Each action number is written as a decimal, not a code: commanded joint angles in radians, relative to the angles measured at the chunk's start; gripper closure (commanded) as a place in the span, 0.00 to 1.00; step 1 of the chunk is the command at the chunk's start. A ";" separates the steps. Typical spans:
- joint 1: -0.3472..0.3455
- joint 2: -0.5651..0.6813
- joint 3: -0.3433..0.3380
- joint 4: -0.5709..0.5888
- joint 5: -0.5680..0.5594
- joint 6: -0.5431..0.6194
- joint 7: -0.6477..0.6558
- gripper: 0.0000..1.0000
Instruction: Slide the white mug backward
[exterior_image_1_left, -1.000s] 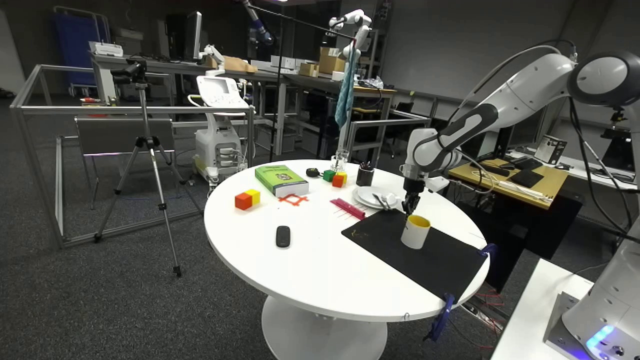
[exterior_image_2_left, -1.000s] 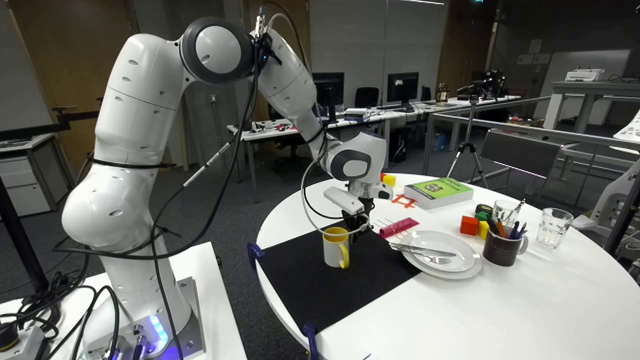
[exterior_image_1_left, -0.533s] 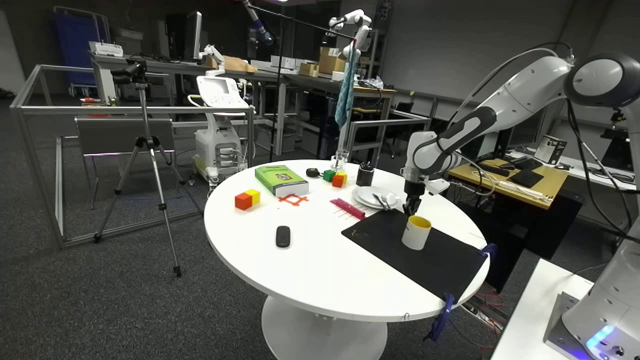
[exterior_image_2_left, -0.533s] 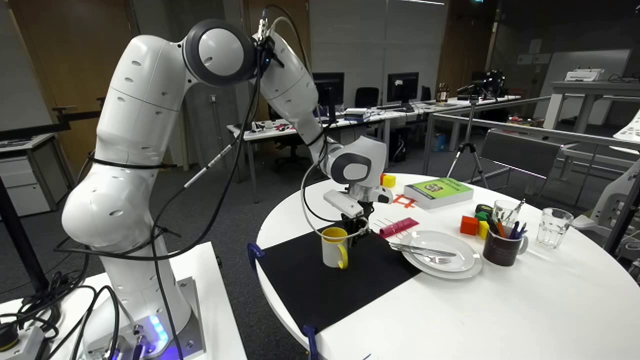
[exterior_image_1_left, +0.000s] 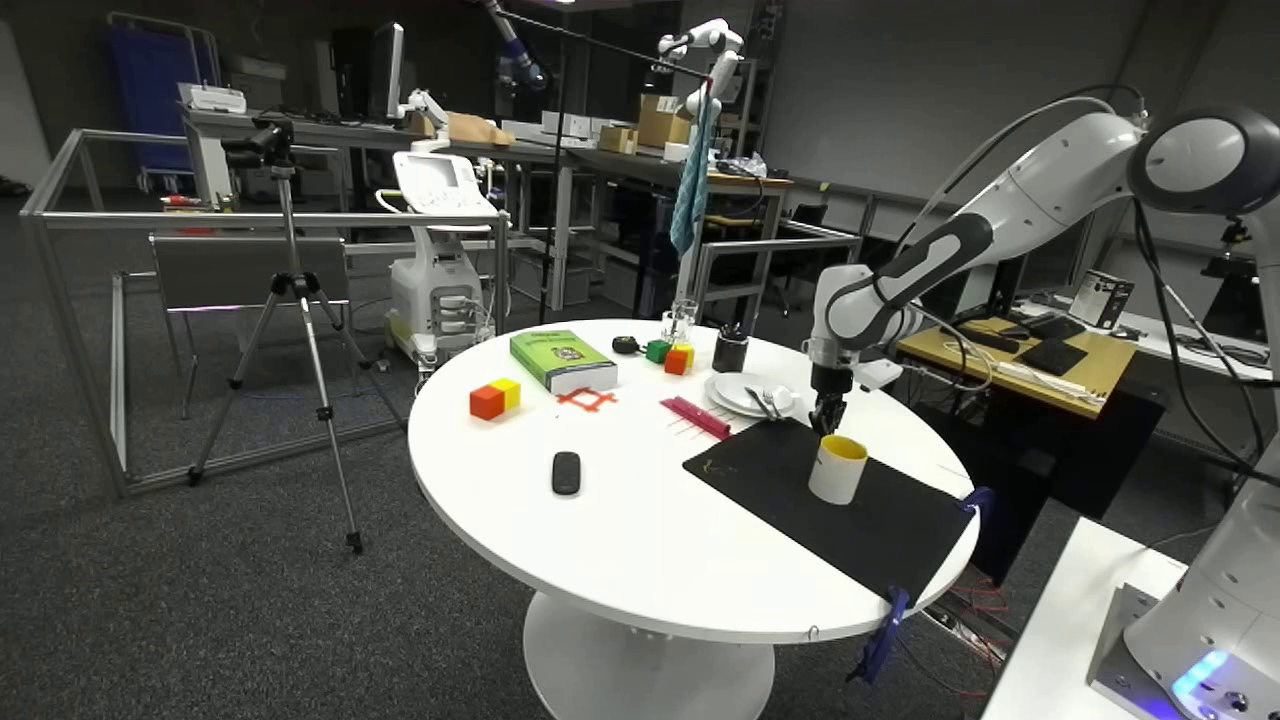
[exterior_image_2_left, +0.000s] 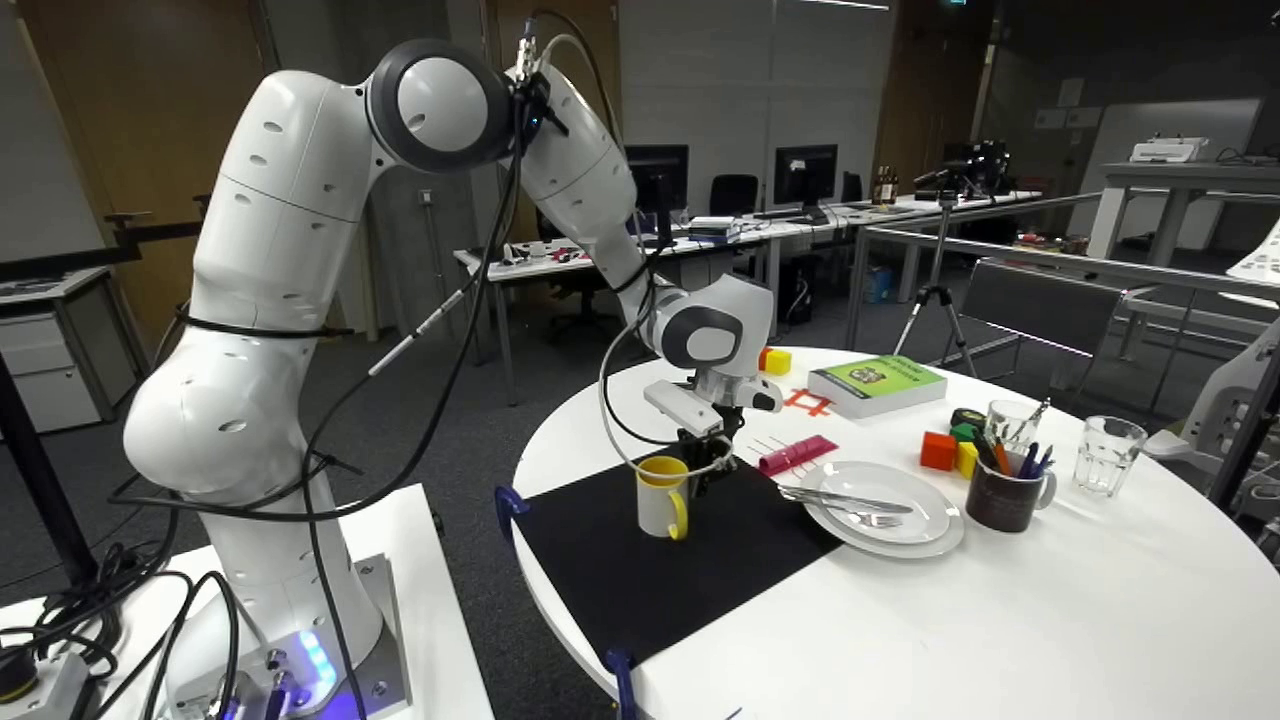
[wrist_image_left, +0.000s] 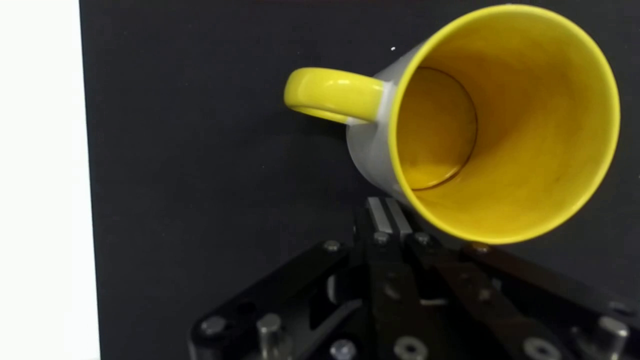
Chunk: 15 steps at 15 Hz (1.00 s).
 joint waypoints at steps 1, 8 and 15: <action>0.002 -0.011 -0.002 -0.002 -0.001 -0.063 0.016 1.00; 0.001 -0.009 -0.001 0.004 0.000 -0.099 0.012 1.00; 0.016 -0.025 -0.009 -0.028 -0.027 0.041 0.021 1.00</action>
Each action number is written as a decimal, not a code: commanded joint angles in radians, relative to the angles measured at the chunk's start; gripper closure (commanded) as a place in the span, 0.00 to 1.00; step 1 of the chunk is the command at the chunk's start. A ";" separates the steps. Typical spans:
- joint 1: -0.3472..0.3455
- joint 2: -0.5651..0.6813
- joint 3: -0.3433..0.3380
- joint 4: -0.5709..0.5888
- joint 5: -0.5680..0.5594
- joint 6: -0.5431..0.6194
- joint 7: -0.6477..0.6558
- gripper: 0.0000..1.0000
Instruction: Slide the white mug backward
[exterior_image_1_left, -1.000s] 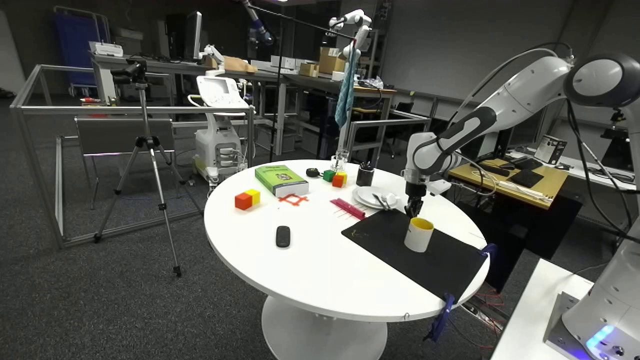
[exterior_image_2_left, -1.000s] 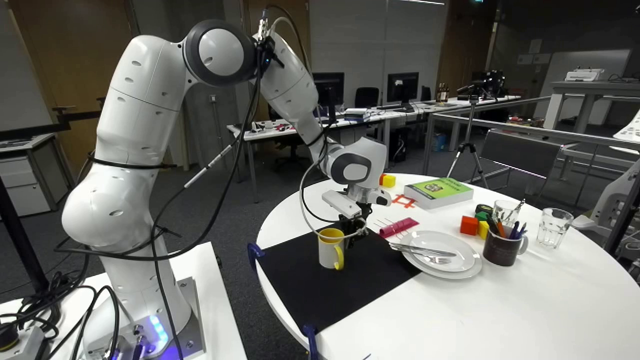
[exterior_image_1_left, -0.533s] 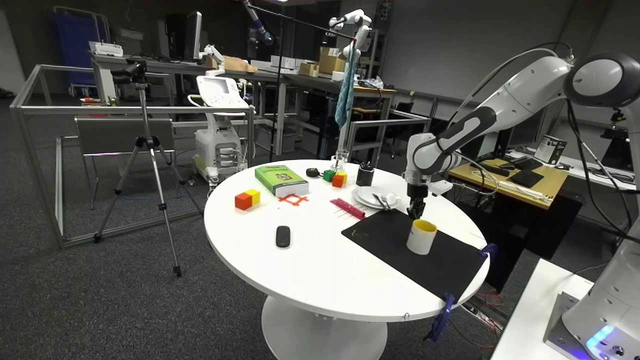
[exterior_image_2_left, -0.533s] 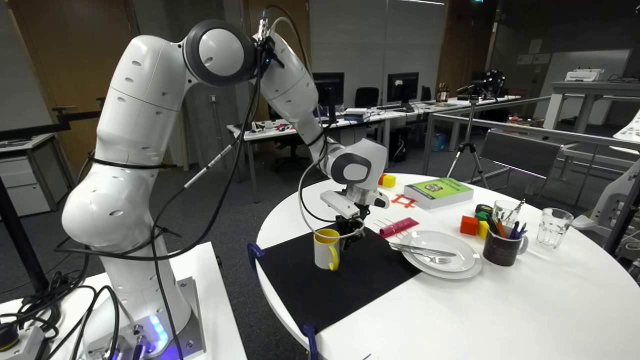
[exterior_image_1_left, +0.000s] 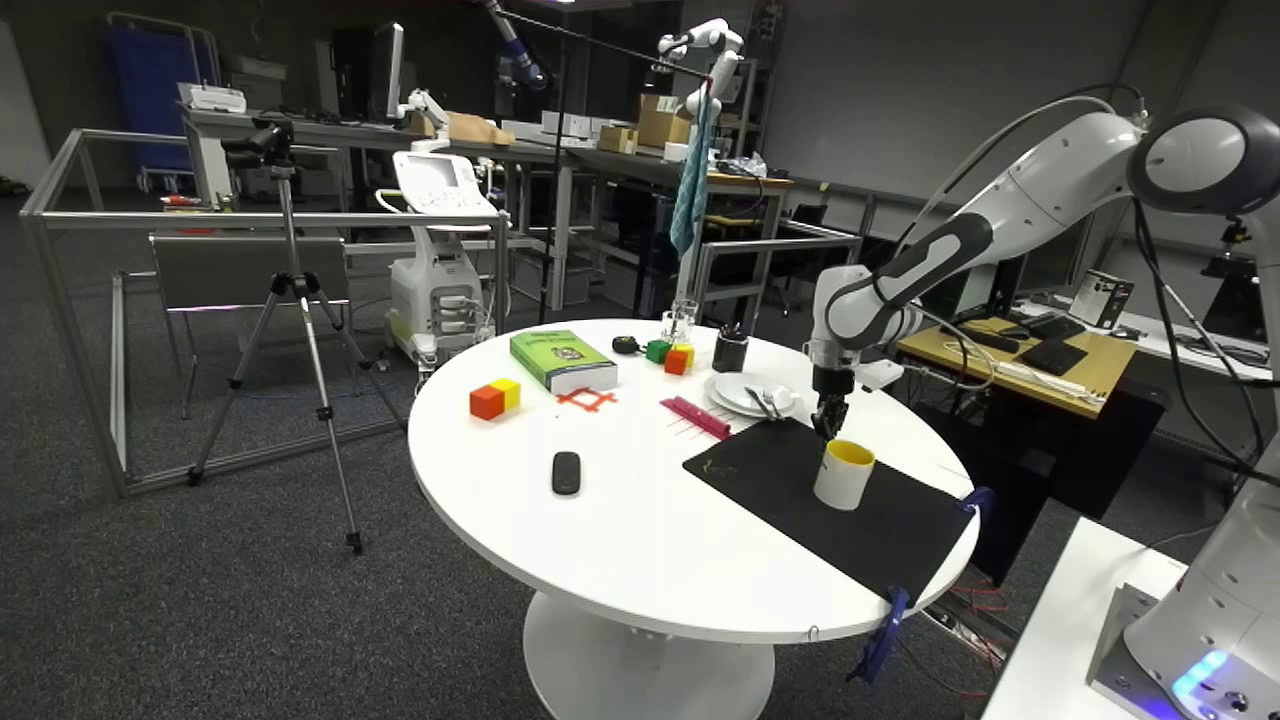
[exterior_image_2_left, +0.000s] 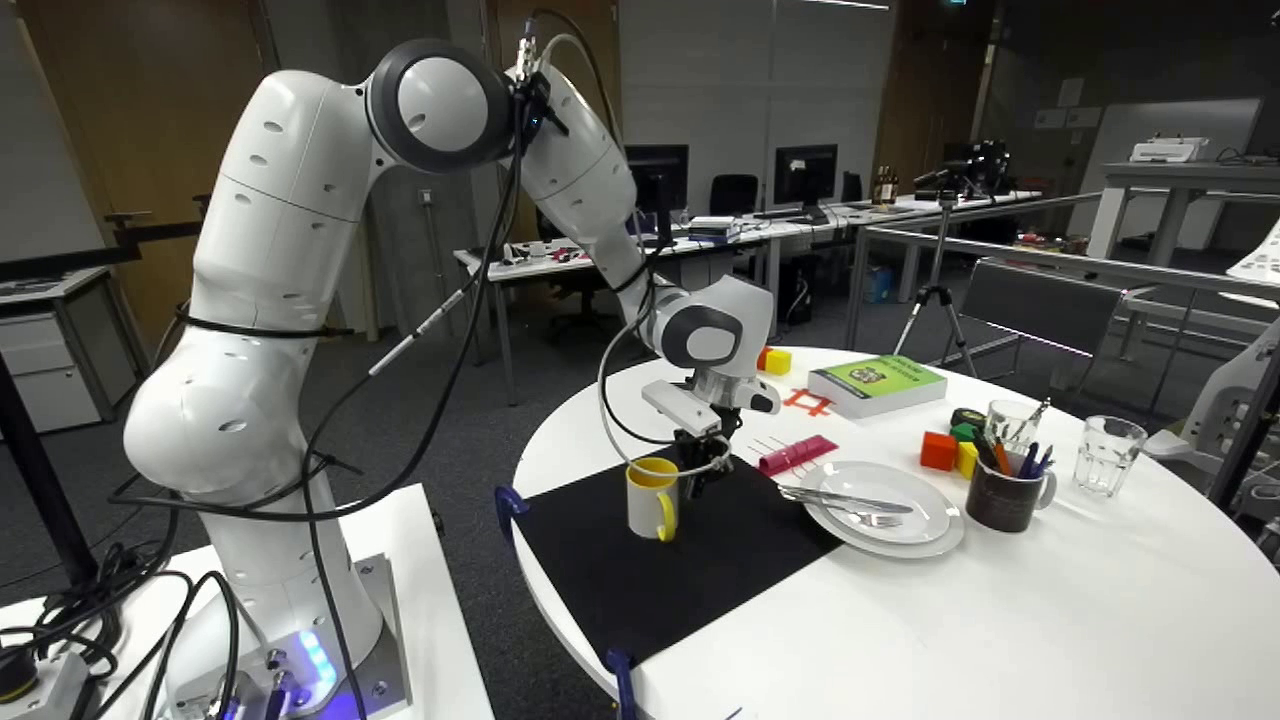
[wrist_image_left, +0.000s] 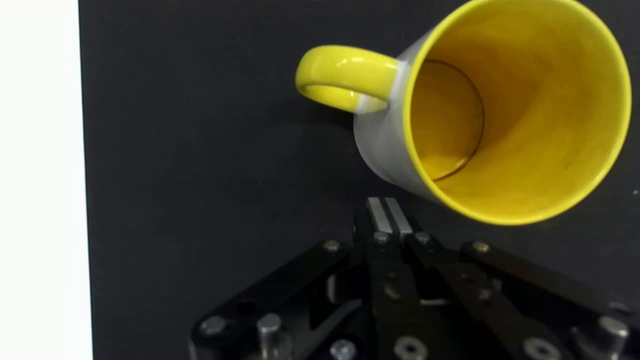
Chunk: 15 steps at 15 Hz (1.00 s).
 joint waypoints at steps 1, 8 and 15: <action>0.015 -0.025 -0.008 -0.029 -0.024 0.087 0.021 1.00; 0.004 -0.029 0.023 -0.027 0.021 0.123 -0.003 1.00; -0.015 -0.030 0.069 -0.018 0.109 0.075 -0.039 1.00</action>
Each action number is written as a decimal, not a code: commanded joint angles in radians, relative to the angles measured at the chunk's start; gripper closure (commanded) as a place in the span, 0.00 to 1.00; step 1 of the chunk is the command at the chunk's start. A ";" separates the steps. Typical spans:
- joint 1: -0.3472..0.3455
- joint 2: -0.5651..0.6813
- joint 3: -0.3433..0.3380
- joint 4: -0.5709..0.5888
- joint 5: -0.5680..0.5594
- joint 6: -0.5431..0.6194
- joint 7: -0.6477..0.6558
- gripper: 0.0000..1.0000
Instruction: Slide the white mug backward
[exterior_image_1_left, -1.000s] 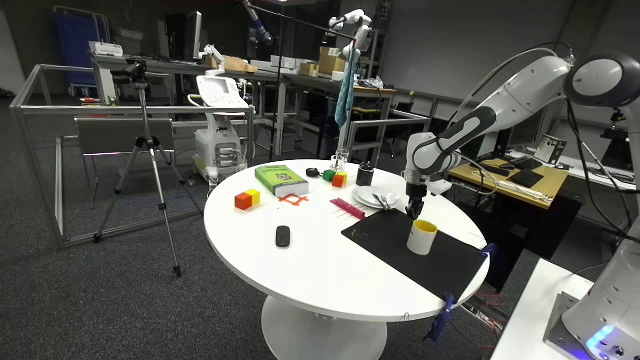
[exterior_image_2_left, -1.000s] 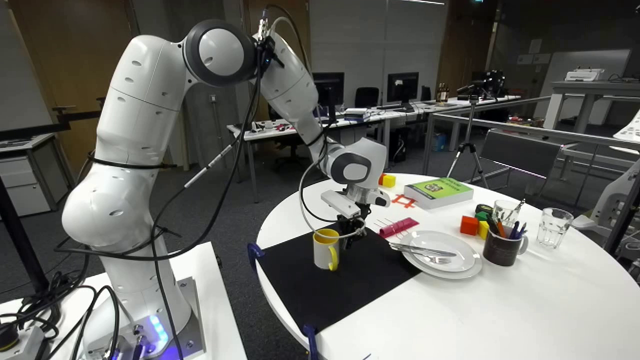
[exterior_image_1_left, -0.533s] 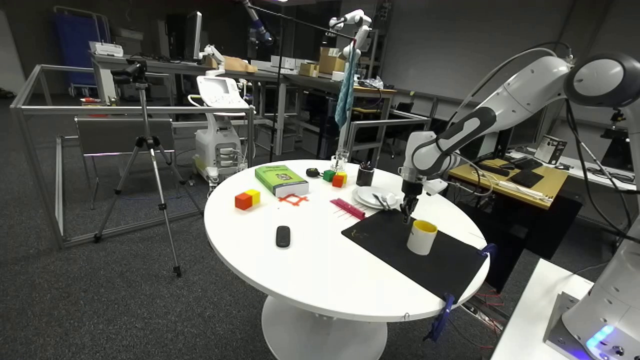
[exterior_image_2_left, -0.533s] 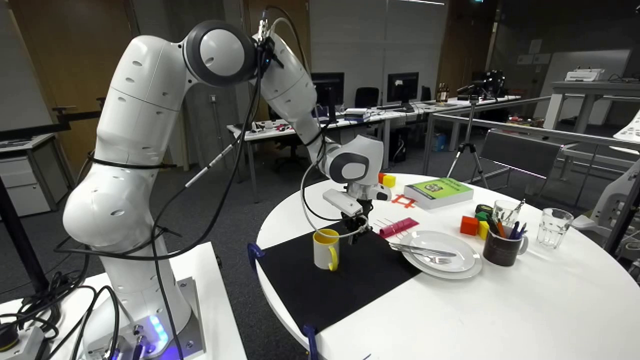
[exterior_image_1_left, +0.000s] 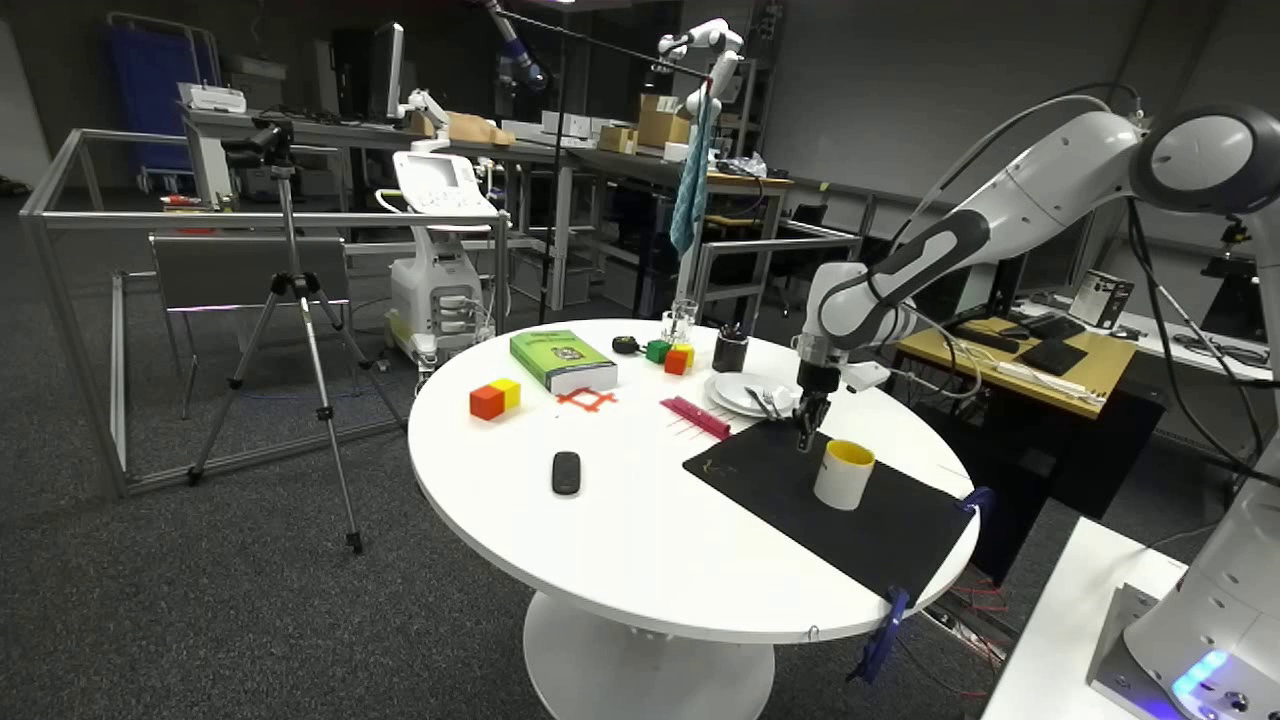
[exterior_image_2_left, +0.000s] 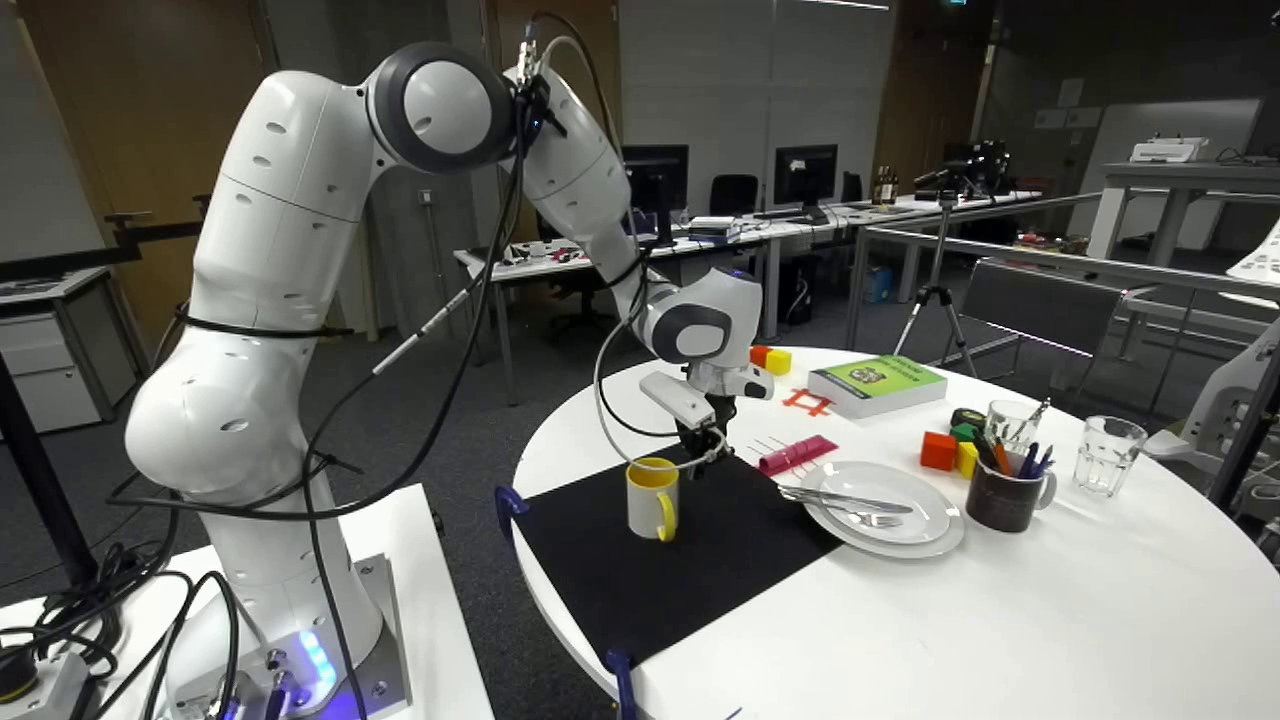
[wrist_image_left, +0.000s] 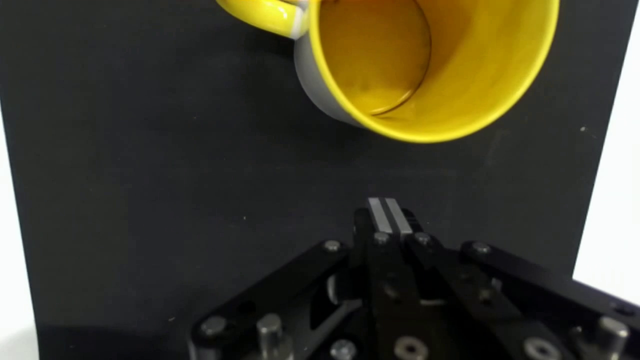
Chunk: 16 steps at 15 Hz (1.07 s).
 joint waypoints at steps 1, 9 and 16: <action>-0.025 -0.031 0.031 -0.016 0.049 -0.038 -0.037 1.00; -0.023 -0.030 0.029 0.002 0.055 -0.174 -0.067 1.00; -0.014 -0.026 0.016 0.018 0.028 -0.263 -0.085 1.00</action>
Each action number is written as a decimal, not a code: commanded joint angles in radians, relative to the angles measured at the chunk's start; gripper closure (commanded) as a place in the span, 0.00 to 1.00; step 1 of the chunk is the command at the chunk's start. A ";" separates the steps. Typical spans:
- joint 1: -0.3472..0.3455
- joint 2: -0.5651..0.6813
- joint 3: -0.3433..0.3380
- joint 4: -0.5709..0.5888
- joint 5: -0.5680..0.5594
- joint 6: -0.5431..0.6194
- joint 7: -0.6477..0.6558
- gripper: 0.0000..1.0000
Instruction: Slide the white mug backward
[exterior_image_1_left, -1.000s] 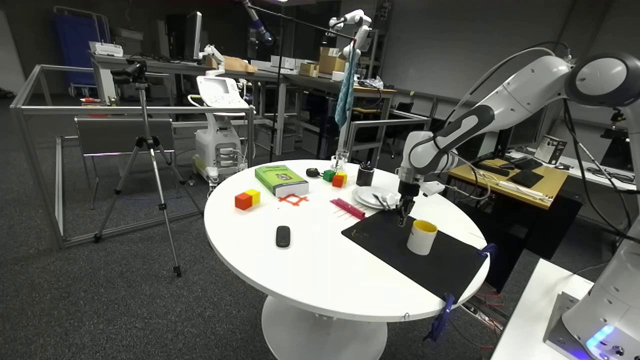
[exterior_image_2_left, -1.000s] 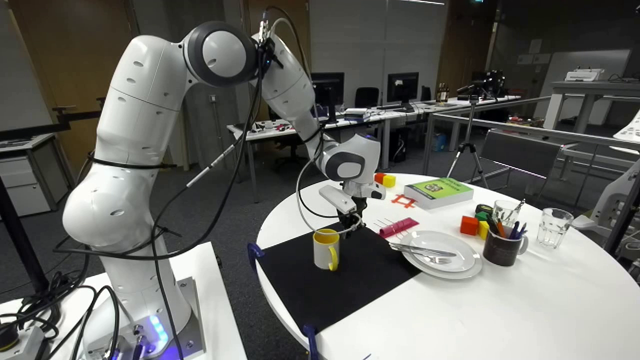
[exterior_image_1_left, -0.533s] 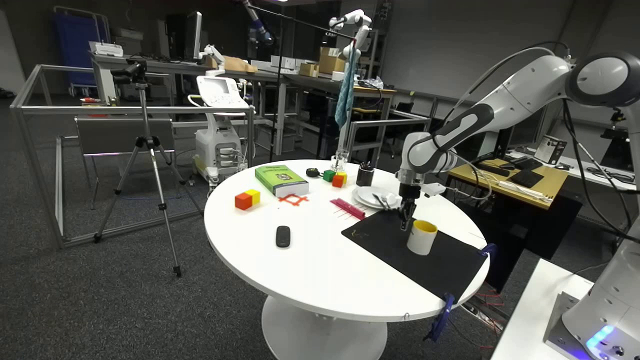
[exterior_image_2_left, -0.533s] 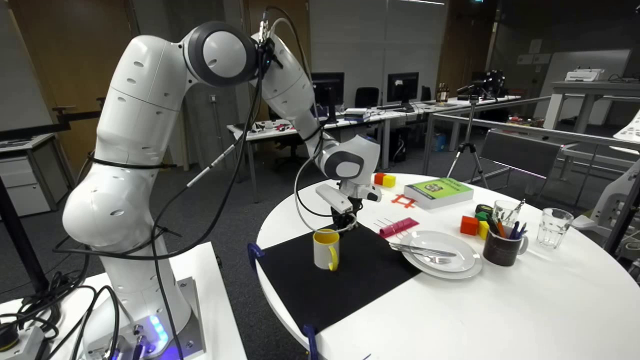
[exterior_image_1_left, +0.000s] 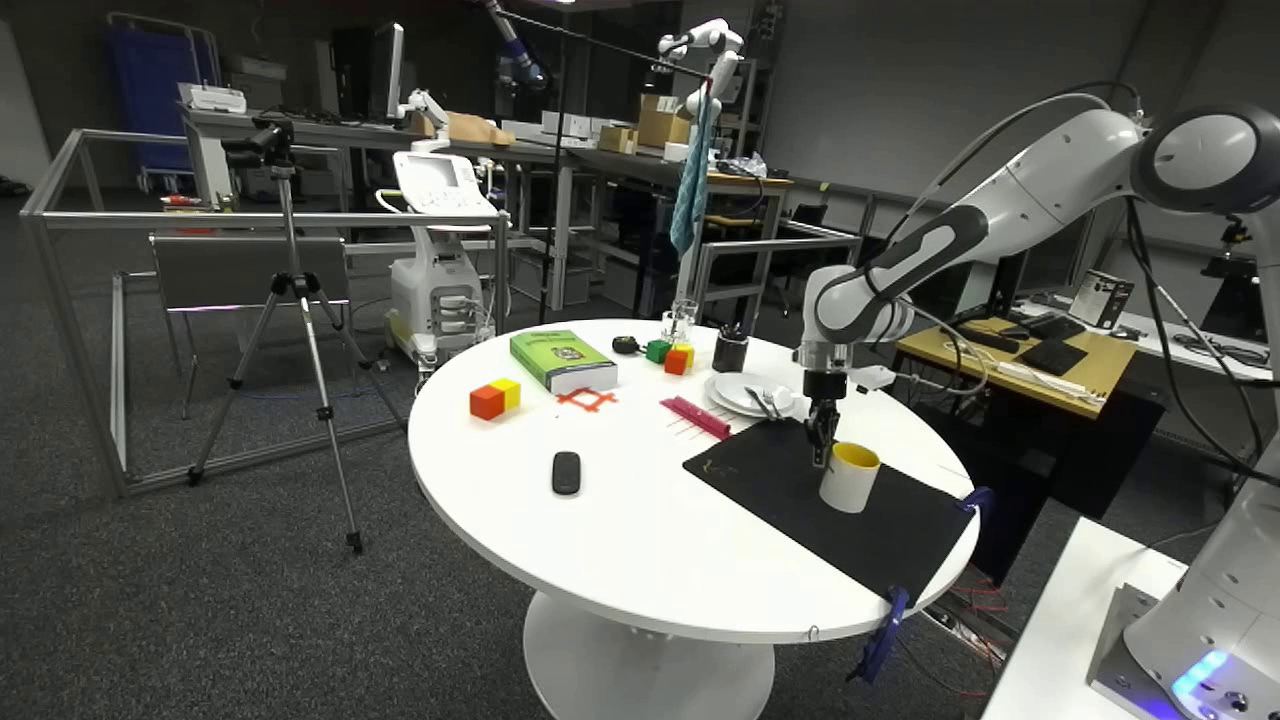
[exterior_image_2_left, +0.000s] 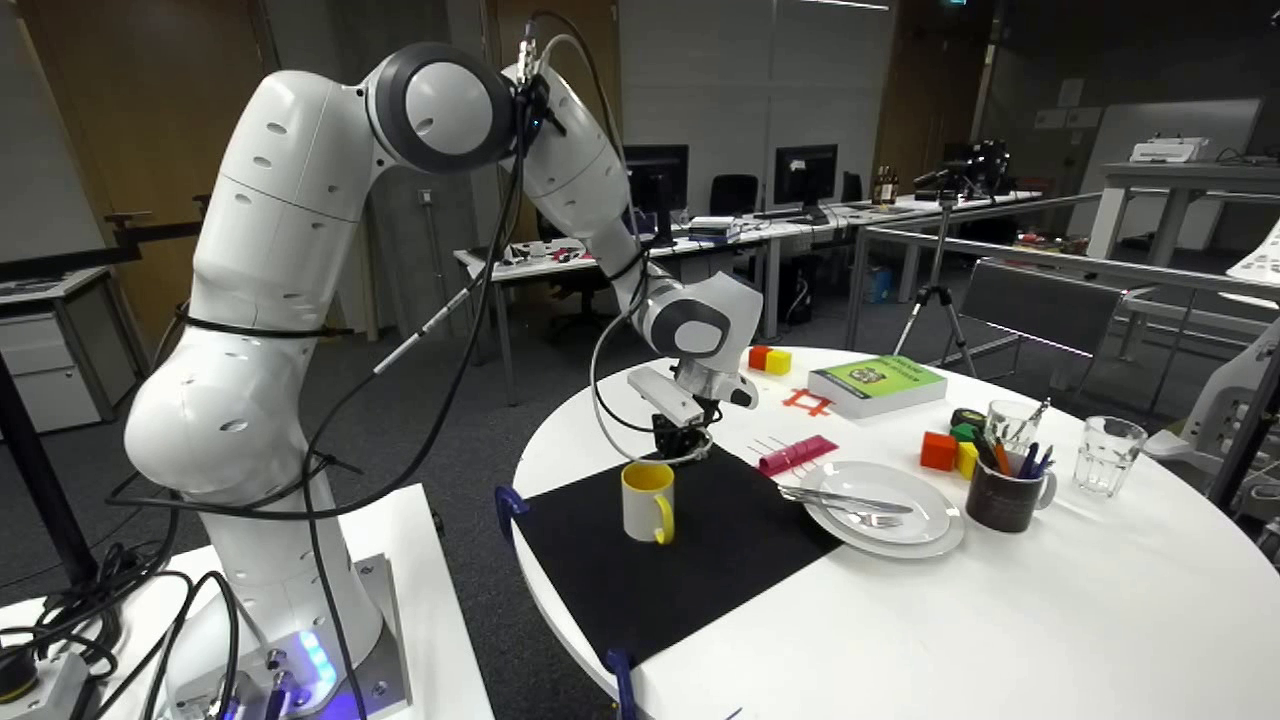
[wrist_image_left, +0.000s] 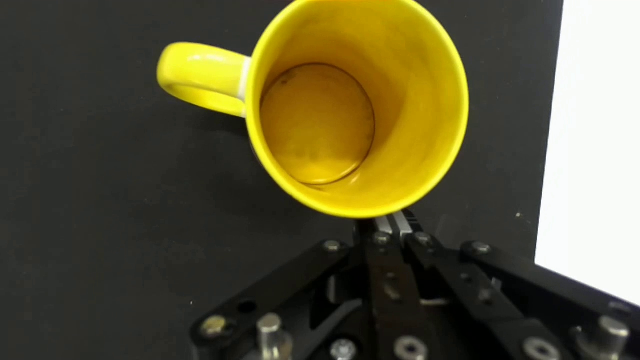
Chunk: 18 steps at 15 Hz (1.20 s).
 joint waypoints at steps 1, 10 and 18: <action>-0.008 -0.024 -0.004 0.005 -0.013 -0.074 -0.025 1.00; -0.005 -0.023 -0.009 0.009 -0.023 -0.093 -0.021 1.00; 0.005 -0.022 -0.016 0.017 -0.097 -0.187 -0.032 1.00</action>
